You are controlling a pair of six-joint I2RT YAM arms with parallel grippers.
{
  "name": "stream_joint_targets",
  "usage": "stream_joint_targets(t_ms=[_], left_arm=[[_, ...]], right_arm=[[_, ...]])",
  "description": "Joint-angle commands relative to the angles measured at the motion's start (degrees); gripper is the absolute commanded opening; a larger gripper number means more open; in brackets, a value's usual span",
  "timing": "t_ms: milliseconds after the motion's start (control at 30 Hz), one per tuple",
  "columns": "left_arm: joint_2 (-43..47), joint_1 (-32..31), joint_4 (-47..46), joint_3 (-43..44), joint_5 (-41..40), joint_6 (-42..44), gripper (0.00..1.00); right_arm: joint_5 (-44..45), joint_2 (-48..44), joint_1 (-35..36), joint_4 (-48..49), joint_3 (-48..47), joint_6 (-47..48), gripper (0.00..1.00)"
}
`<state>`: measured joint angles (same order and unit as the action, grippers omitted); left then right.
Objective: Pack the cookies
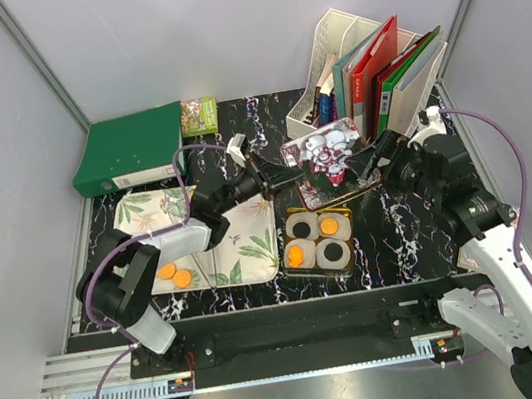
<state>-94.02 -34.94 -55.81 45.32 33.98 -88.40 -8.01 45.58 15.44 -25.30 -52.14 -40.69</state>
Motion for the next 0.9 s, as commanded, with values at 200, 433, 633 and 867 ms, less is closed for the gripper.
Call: stream_joint_targets(t_ms=[200, 433, 633, 867], left_arm=[[4.45, 4.79, 6.05, 1.71, 16.90, 8.41, 0.00], [10.34, 6.11, 46.10, 5.47, 20.08, 37.53, 0.00], [10.43, 6.11, 64.42, 8.82, 20.69, 50.69, 0.00], [6.93, 6.11, 65.83, 8.56, 22.27, 52.72, 0.00]], right_arm=[[9.84, 3.11, 0.38, -10.46, -10.70, 7.90, 1.00], [14.51, 3.28, 0.29, -15.56, -12.46, 9.57, 1.00], [15.22, 3.72, 0.29, -16.62, -11.50, 9.92, 1.00], [14.52, 4.34, 0.38, -16.80, -10.88, 9.57, 1.00]])
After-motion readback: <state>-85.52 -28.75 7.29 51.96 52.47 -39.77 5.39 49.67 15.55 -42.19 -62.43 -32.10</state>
